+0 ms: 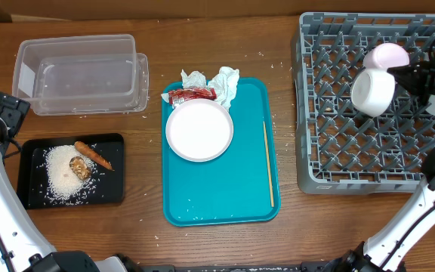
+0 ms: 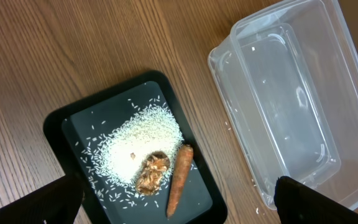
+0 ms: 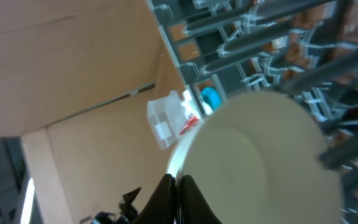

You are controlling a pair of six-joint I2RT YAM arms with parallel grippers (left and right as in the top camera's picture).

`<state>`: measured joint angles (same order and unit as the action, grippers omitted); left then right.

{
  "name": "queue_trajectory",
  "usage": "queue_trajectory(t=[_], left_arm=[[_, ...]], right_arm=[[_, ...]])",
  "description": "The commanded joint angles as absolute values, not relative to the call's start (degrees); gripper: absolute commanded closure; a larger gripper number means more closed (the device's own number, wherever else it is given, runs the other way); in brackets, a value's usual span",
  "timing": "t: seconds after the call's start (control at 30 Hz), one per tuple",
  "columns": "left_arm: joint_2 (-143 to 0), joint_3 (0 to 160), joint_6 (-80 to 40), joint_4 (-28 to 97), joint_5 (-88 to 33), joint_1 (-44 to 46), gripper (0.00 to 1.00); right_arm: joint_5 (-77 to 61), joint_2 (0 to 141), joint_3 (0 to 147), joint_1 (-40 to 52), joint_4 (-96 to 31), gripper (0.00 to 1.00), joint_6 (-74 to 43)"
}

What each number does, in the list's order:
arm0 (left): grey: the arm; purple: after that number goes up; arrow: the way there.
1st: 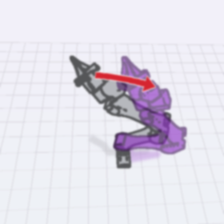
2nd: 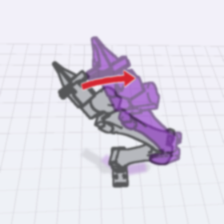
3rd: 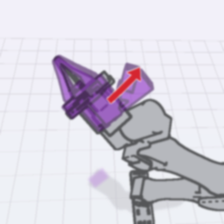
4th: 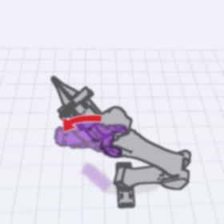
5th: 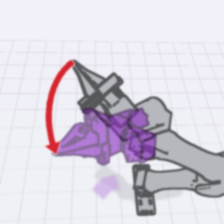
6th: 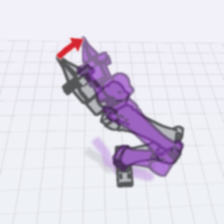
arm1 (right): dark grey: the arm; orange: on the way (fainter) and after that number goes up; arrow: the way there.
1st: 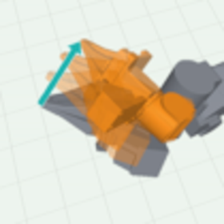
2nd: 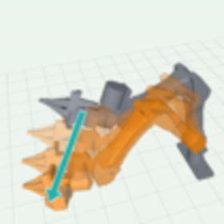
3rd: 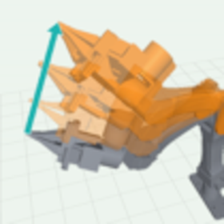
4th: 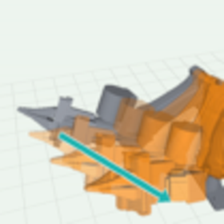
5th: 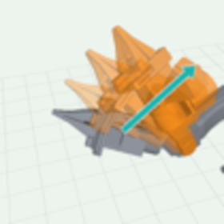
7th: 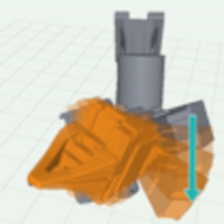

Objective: Sort waste into correct bins and load items into the dishwasher
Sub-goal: 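Carry the white bowl to the dish rack and set it down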

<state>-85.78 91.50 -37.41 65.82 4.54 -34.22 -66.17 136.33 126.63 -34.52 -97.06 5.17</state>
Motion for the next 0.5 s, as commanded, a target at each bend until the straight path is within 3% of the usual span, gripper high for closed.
queue_trajectory(t=[0.0, 0.2, 0.47], left_arm=[[-86.1, 91.5, -38.2, 65.8, 4.4, -34.1, 0.00], [-86.1, 91.5, -38.2, 65.8, 4.4, -34.1, 0.00], [-86.1, 91.5, -38.2, 65.8, 4.4, -34.1, 0.00]], right_arm=[[-62.7, 133.6, 126.9, -35.8, -96.0, 0.92, 6.0], [-56.4, 133.6, 129.1, -35.8, -91.7, 0.85, -0.1], [-28.0, 133.5, 141.8, -35.8, -90.2, 0.82, -15.7]])
